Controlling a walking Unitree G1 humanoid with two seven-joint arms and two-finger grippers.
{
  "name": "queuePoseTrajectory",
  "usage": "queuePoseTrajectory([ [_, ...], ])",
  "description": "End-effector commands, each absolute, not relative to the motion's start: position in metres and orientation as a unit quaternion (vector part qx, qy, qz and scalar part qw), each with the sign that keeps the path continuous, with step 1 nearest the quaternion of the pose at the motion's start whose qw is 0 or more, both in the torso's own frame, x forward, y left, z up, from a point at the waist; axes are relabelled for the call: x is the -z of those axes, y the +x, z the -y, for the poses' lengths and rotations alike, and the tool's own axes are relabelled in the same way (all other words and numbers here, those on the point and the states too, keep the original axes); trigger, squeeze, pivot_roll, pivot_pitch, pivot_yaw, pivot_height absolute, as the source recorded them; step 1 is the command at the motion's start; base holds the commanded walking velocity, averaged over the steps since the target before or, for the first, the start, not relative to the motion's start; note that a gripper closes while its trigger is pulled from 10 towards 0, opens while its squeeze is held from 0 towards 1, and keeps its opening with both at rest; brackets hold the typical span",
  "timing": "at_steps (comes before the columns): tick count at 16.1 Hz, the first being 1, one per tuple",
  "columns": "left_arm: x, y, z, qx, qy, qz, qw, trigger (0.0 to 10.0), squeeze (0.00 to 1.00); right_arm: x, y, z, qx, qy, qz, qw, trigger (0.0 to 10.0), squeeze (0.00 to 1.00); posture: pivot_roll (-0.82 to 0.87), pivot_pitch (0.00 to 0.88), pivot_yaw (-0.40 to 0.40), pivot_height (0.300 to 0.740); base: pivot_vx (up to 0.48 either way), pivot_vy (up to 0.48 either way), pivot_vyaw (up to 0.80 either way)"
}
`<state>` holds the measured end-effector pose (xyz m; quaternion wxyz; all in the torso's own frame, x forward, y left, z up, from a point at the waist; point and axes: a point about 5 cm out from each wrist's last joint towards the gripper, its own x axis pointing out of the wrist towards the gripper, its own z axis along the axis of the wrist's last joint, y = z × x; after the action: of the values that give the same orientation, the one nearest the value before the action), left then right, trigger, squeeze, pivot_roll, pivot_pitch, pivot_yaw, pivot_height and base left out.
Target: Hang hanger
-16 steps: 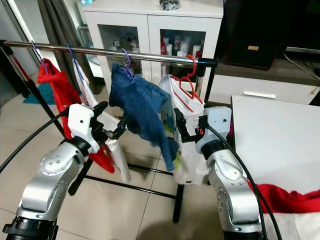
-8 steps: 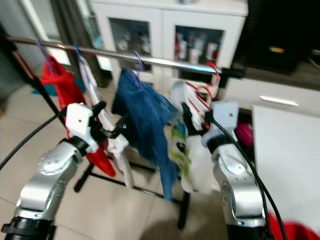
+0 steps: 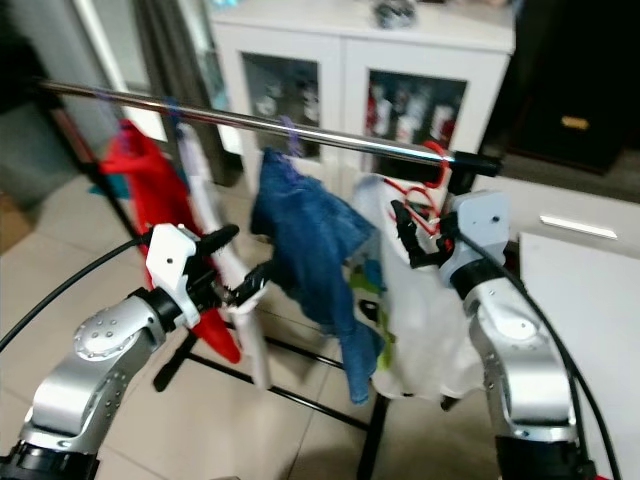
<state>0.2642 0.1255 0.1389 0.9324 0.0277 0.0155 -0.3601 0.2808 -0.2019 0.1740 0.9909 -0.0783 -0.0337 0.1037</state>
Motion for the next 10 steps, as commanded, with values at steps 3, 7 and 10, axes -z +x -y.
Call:
queuePoseTrajectory([
  [3,-0.141,0.253,-0.123,0.433,0.021,-0.028,0.901,10.0,0.0,-0.168,0.288,0.216,-0.113,-0.08,-0.02,0.99,10.0,1.0,-0.05,0.011,0.053,0.74,0.0,0.0,0.0],
  [7,-0.142,0.247,-0.121,0.471,0.016,-0.034,0.881,10.0,0.0,-0.159,0.306,0.217,-0.141,-0.079,-0.074,0.984,10.0,0.0,-0.05,0.004,0.059,0.74,0.0,0.0,0.0],
  [10,-0.141,0.246,-0.121,0.473,0.014,-0.036,0.88,10.0,0.0,-0.156,0.319,0.215,-0.132,-0.084,-0.085,0.984,10.0,0.0,-0.05,0.004,0.059,0.74,0.0,0.0,0.0],
])
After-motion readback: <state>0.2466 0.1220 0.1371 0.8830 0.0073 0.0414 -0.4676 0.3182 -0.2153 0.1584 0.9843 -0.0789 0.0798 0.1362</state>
